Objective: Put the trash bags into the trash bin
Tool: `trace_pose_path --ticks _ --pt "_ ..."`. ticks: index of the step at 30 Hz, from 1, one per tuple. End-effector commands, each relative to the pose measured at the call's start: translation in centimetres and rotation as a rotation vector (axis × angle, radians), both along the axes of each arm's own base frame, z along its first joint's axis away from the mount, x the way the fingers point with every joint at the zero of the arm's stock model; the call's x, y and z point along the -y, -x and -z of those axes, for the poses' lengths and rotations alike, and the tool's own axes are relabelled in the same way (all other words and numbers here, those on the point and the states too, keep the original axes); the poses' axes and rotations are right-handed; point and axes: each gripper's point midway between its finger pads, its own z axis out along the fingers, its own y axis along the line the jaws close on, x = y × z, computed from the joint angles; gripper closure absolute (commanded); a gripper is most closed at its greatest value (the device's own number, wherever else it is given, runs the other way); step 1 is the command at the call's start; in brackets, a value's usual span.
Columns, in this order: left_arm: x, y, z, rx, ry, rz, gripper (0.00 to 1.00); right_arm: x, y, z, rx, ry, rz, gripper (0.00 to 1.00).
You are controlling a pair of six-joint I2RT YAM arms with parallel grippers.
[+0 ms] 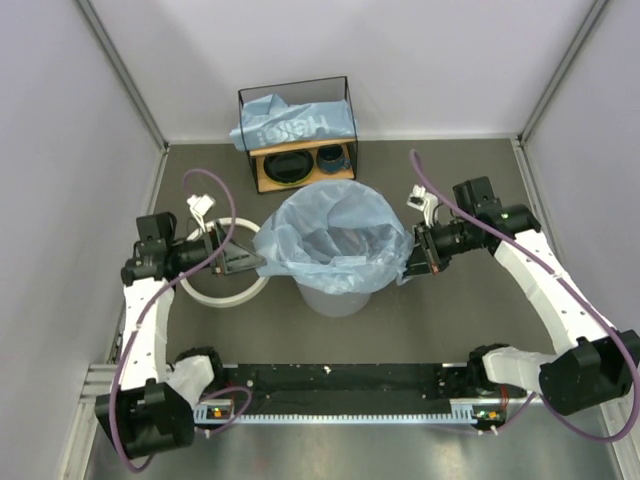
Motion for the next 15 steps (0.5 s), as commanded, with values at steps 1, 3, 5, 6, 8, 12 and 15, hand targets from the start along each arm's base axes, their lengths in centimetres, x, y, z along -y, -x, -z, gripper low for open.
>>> trace_pose_path --ticks 1,3,5,6,8,12,15 --pt "1.4 -1.7 -1.2 0.096 0.028 -0.001 0.26 -0.8 0.2 -0.9 0.040 -0.039 -0.034 1.00" --pt "2.1 -1.7 -0.6 0.060 0.030 0.023 0.47 -0.6 0.0 -0.4 0.039 -0.016 -0.024 1.00" --pt "1.8 -2.2 0.7 0.021 0.022 0.000 0.83 -0.3 0.0 0.5 0.025 0.011 -0.014 1.00" --pt "1.7 -2.4 1.7 -0.008 0.012 -0.016 0.92 -0.2 0.1 0.9 0.015 0.019 -0.012 1.00" --pt "1.5 -2.7 3.4 -0.069 0.004 -0.034 1.00 0.0 0.0 2.3 -0.018 0.043 0.001 1.00" --pt "0.7 -3.6 7.8 -0.196 -0.080 -0.100 1.00 0.1 -0.6 4.2 -0.073 0.069 0.031 1.00" --pt "0.2 -4.1 10.2 -0.265 -0.133 -0.121 1.00 0.1 -1.5 5.5 -0.115 0.091 0.073 1.00"
